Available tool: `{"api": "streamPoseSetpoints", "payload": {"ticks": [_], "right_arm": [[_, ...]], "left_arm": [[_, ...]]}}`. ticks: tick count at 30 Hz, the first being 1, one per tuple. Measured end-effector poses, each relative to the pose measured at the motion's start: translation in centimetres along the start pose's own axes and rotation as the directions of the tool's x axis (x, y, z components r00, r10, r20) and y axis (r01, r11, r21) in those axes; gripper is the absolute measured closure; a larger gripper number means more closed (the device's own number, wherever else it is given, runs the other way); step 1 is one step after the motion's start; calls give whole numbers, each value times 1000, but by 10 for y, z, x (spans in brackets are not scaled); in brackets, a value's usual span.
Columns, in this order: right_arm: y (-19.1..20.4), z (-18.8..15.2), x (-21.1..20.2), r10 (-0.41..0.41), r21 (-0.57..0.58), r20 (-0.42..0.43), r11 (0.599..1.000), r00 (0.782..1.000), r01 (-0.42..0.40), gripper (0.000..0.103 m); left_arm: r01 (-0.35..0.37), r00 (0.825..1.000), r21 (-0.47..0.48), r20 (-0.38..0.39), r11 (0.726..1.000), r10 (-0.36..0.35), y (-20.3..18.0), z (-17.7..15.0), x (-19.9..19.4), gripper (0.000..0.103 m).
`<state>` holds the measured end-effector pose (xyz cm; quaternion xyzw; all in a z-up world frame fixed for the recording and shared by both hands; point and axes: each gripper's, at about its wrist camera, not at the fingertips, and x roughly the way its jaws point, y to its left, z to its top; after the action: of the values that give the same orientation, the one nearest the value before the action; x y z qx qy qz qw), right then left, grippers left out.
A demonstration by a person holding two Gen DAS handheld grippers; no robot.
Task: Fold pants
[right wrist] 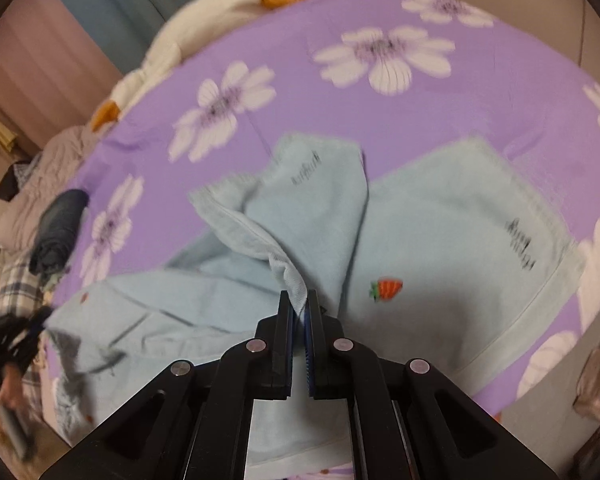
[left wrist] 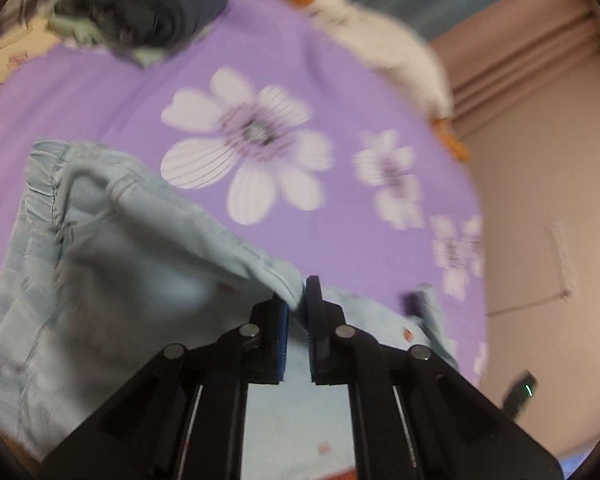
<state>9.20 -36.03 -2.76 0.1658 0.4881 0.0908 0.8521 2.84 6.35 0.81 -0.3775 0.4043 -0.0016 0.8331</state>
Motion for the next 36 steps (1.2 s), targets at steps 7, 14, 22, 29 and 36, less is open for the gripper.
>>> {"api": "streamPoseSetpoints", "payload": {"ticks": [7, 14, 22, 29, 36], "right_arm": [[-4, -11, -6, -57, -15, -22, 998, 998, 57, 99], [-14, -29, 23, -134, -22, -115, 991, 984, 132, 99], [16, -19, 16, -281, -198, -58, 944, 958, 264, 46], [60, -1, 37, -243, -349, 2, 909, 970, 229, 45], [71, 20, 75, -255, -320, -20, 918, 967, 235, 97]], "left_arm": [[-71, 981, -32, -183, 997, 64, 43, -96, -19, 95], [-116, 949, -191, -312, 975, 52, 91, -136, 11, 90], [-211, 970, -173, -161, 962, 183, 101, -111, -29, 49], [-261, 965, -232, -61, 937, 254, 127, -92, -42, 52], [-261, 965, -253, -70, 932, 252, 135, -89, -38, 86]]}}
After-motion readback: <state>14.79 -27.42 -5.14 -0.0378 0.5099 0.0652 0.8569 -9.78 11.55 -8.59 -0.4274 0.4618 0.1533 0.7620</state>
